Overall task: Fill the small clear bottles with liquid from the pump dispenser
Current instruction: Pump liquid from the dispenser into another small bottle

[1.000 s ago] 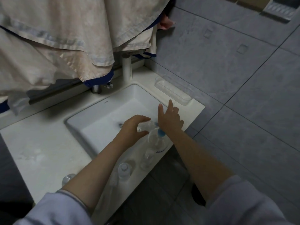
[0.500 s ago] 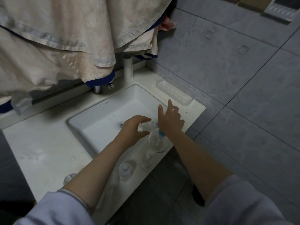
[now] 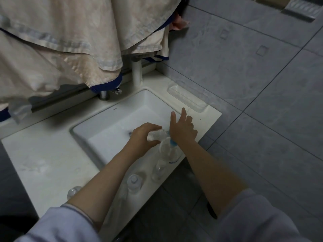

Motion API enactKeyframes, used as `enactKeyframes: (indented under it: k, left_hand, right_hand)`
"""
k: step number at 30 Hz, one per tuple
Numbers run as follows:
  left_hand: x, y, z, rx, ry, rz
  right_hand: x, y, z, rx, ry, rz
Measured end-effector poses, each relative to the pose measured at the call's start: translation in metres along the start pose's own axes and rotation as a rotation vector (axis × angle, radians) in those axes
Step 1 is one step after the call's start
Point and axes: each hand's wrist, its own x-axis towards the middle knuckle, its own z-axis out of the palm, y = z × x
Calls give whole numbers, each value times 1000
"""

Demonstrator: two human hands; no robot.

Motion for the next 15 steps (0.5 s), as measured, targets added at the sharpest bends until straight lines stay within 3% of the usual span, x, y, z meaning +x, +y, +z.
enactKeyframes:
  k: [15]
  left_hand:
    - [3, -17, 8, -4, 21, 15]
  right_hand:
    - [-3, 0, 2, -29, -11, -1]
